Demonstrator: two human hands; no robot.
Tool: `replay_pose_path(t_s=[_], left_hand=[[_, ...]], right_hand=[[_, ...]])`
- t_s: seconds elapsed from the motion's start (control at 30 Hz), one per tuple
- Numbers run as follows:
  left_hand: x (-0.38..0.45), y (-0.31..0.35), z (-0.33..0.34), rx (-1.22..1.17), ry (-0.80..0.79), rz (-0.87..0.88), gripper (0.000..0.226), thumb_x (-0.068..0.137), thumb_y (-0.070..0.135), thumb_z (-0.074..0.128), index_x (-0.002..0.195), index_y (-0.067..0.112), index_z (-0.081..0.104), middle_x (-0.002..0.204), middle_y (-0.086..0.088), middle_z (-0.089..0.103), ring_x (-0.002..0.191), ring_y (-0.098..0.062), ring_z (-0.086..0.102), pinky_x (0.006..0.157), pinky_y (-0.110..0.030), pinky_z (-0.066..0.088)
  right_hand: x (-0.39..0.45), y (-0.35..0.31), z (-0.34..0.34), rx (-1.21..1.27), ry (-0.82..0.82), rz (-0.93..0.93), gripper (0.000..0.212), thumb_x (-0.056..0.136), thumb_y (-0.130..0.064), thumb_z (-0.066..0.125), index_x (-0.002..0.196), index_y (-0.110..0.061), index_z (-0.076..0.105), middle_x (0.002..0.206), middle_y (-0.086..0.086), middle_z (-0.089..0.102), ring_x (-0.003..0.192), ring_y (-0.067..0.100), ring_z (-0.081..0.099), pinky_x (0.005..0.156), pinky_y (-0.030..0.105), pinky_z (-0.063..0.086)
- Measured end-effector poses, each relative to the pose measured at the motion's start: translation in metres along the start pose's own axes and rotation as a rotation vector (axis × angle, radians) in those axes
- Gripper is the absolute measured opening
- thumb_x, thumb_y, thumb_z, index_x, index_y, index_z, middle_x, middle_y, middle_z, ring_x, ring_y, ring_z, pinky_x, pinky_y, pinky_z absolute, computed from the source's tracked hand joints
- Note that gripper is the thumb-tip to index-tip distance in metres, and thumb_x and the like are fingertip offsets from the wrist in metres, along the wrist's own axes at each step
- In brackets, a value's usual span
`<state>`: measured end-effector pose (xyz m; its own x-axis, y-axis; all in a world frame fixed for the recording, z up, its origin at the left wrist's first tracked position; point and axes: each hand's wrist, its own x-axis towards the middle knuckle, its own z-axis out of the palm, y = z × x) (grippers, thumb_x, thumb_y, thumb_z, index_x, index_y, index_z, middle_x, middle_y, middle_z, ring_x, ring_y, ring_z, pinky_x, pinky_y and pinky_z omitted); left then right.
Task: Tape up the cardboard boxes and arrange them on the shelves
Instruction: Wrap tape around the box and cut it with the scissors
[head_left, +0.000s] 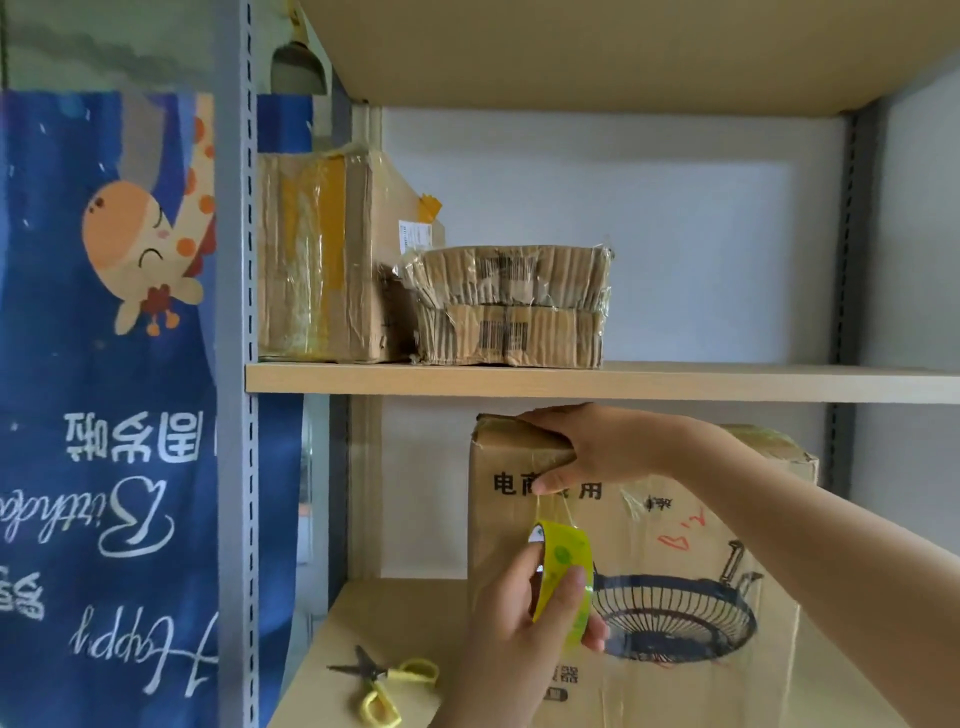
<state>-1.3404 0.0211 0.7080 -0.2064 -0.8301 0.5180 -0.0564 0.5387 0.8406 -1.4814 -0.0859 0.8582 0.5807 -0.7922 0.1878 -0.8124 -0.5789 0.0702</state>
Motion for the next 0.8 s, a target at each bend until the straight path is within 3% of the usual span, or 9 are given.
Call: replay_pose_path(t_s=[0.1,0.23,0.3,0.33,0.4,0.47,0.5,0.67,0.8], left_hand=[[-0.002,0.004,-0.003,-0.083,-0.028,0.022,0.027,0.098,0.039,0.051,0.116,0.021,0.061,0.085,-0.02,0.072,0.079,-0.026,0.069,0.077,-0.023,0.055],[-0.02,-0.039,0.002,0.066,-0.013,0.095,0.055,0.072,0.077,0.06,0.105,0.034,0.071,0.075,-0.01,0.069,0.064,-0.019,0.065,0.07,-0.03,0.055],[-0.032,-0.08,-0.002,0.036,0.001,-0.078,0.055,0.069,0.08,0.061,0.109,0.044,0.069,0.083,-0.004,0.07,0.071,-0.005,0.062,0.078,-0.029,0.057],[-0.032,-0.088,0.014,-0.031,0.146,-0.178,0.045,0.083,0.07,0.054,0.114,0.04,0.065,0.09,0.0,0.068,0.076,-0.002,0.059,0.08,-0.022,0.054],[-0.027,-0.106,0.02,0.059,0.362,-0.094,0.036,0.096,0.056,0.042,0.116,0.031,0.06,0.101,-0.003,0.065,0.083,-0.009,0.062,0.082,-0.018,0.051],[-0.039,-0.095,0.025,0.013,0.007,-0.145,0.048,0.085,0.07,0.052,0.116,0.036,0.062,0.096,-0.01,0.07,0.082,-0.02,0.071,0.084,-0.03,0.056],[-0.046,-0.095,0.032,0.038,-0.017,-0.105,0.056,0.078,0.075,0.056,0.117,0.037,0.063,0.09,-0.009,0.071,0.08,-0.024,0.071,0.085,-0.035,0.055],[-0.062,-0.106,0.023,0.203,0.087,-0.007,0.033,0.085,0.041,0.064,0.115,0.027,0.068,0.076,-0.017,0.068,0.075,-0.035,0.068,0.077,-0.034,0.055],[-0.078,-0.111,0.023,0.055,0.161,-0.177,0.038,0.074,0.055,0.062,0.099,0.03,0.075,0.054,-0.016,0.063,0.052,-0.027,0.064,0.06,-0.028,0.052]], right_hand=[[0.005,0.0,-0.005,0.011,-0.021,0.01,0.081,0.075,-0.078,0.057,0.142,-0.037,0.038,0.134,-0.012,0.053,0.121,0.014,0.052,0.102,0.034,0.044],[0.013,0.002,-0.006,0.034,-0.065,0.052,0.09,0.074,-0.082,0.053,0.15,-0.039,0.029,0.144,-0.014,0.045,0.13,0.015,0.045,0.11,0.036,0.036],[0.016,0.003,-0.007,0.055,-0.066,0.095,0.09,0.074,-0.082,0.052,0.15,-0.041,0.028,0.148,-0.015,0.041,0.135,0.016,0.04,0.112,0.037,0.032],[0.016,0.003,-0.005,0.036,-0.055,0.108,0.089,0.074,-0.082,0.052,0.15,-0.042,0.028,0.15,-0.015,0.039,0.136,0.017,0.038,0.113,0.038,0.031],[0.013,0.002,-0.002,-0.048,0.013,0.155,0.086,0.075,-0.084,0.048,0.149,-0.043,0.029,0.152,-0.012,0.038,0.137,0.019,0.037,0.11,0.039,0.032],[0.008,-0.001,0.003,-0.133,0.083,0.223,0.088,0.076,-0.086,0.041,0.149,-0.039,0.031,0.15,-0.005,0.042,0.135,0.023,0.041,0.106,0.039,0.036],[0.006,-0.001,0.005,-0.15,0.09,0.245,0.09,0.076,-0.086,0.04,0.15,-0.036,0.03,0.151,-0.001,0.041,0.136,0.024,0.041,0.106,0.039,0.036],[-0.004,0.001,-0.001,-0.16,0.024,0.185,0.091,0.075,-0.088,0.036,0.152,-0.04,0.024,0.155,-0.004,0.036,0.14,0.023,0.035,0.112,0.039,0.029],[-0.008,-0.002,0.001,-0.195,0.09,0.183,0.086,0.077,-0.086,0.037,0.15,-0.04,0.032,0.15,-0.006,0.043,0.137,0.022,0.039,0.107,0.035,0.033]])
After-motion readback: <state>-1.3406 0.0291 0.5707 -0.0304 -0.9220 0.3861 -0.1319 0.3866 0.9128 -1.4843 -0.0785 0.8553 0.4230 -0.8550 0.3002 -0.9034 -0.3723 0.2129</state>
